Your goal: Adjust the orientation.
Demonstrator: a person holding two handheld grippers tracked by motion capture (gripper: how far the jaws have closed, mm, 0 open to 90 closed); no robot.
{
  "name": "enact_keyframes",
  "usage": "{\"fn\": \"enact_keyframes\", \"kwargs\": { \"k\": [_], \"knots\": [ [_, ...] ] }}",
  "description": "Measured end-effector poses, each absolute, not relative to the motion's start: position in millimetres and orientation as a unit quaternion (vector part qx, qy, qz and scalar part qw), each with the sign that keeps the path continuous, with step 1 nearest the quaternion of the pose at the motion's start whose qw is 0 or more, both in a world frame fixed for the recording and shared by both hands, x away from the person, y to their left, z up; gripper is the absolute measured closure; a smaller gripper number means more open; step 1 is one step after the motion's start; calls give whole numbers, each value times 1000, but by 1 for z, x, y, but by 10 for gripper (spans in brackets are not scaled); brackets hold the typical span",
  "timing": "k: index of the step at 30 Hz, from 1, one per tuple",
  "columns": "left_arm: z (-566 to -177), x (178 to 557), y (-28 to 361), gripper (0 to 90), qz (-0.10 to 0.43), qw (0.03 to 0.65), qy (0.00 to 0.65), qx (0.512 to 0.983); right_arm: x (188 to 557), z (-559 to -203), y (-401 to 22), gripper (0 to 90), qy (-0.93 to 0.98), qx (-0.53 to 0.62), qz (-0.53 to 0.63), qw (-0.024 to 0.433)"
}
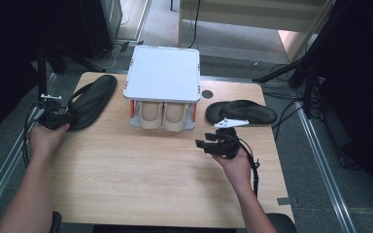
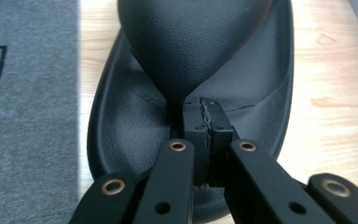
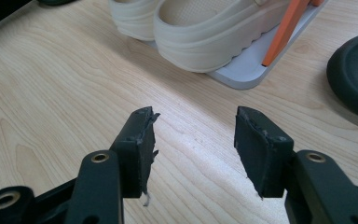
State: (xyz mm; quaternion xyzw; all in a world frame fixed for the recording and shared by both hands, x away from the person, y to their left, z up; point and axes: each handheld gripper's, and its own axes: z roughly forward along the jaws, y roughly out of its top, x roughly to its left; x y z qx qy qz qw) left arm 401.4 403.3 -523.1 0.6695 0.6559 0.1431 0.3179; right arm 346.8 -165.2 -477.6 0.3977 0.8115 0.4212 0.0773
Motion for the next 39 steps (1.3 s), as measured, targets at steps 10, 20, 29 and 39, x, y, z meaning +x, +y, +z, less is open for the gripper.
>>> {"fn": "enact_keyframes", "kwargs": {
  "k": [10, 20, 29, 39],
  "knots": [
    [-508, 407, 397, 900, 103, 360, 655, 657, 346, -478, -166, 489, 811, 399, 421, 78],
    [-482, 432, 367, 900, 125, 363, 635, 670, 342, -478, -171, 489, 807, 407, 421, 81],
    [-468, 469, 360, 900, 133, 352, 641, 669, 339, -481, -172, 487, 809, 408, 416, 82],
    [-484, 504, 367, 900, 130, 317, 665, 664, 336, -482, -176, 487, 806, 417, 412, 82]
  ]
}}
